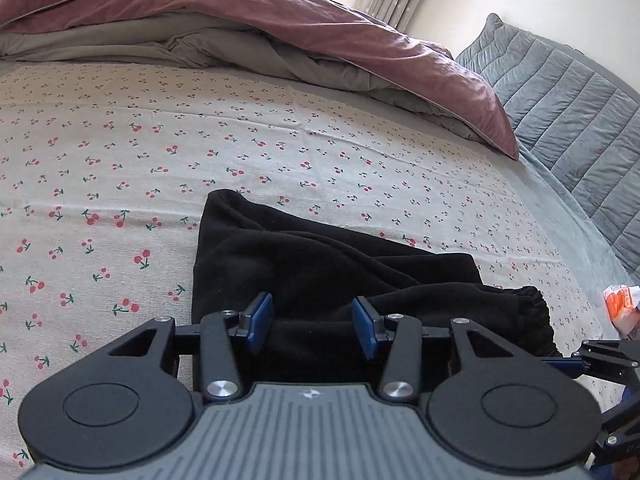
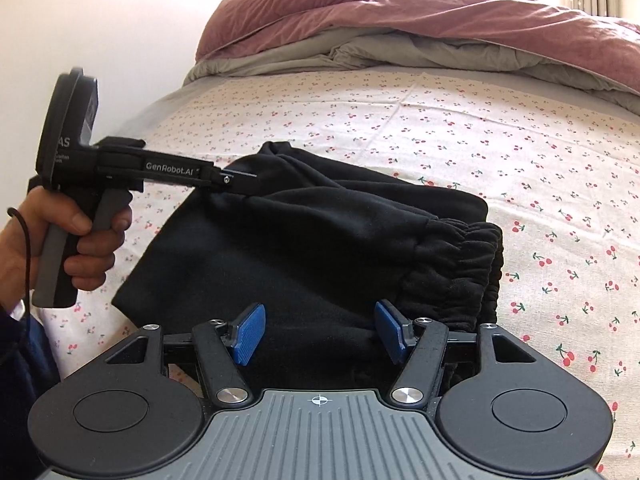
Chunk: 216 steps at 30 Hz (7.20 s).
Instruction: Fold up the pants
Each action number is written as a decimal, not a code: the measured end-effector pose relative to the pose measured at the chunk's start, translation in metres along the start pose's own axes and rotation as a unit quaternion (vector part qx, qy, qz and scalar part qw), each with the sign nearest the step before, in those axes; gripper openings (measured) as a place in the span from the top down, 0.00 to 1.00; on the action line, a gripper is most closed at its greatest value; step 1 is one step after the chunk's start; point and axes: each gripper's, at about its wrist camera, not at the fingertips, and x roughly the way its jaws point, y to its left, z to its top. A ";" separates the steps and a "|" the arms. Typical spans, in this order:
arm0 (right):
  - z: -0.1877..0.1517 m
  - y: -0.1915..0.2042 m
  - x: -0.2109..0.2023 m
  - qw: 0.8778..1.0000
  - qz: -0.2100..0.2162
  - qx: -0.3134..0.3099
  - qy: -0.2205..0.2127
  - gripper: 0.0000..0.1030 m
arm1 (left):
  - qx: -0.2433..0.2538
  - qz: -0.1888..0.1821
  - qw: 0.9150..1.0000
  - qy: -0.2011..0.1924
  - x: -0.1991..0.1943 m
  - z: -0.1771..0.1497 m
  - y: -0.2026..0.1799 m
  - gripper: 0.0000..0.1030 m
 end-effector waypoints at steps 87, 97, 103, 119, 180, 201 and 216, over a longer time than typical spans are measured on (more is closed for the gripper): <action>0.083 -0.046 0.045 0.990 -0.065 0.053 -0.117 0.48 | 0.046 0.067 0.995 -0.053 0.010 0.026 -0.020 0.51; 0.065 -0.062 0.085 0.990 -0.109 0.090 -0.003 0.47 | 0.082 0.107 0.991 -0.023 0.029 0.015 -0.019 0.51; 0.060 -0.057 0.068 0.989 -0.116 0.084 -0.026 0.45 | 0.054 0.133 0.988 -0.049 0.008 0.016 -0.027 0.44; 0.051 0.029 -0.008 0.991 -0.090 0.017 -0.099 0.15 | 0.002 0.196 0.976 -0.093 -0.065 -0.020 -0.046 0.13; -0.006 0.068 -0.005 0.972 -0.204 0.082 -0.077 0.00 | 0.015 0.219 0.974 -0.058 -0.083 -0.073 -0.061 0.01; -0.011 0.062 0.004 0.971 -0.216 0.093 -0.044 0.00 | 0.020 0.229 0.972 -0.038 -0.075 -0.075 -0.060 0.01; -0.011 0.060 0.002 0.971 -0.215 0.099 -0.042 0.00 | 0.031 0.238 0.970 -0.032 -0.069 -0.077 -0.061 0.01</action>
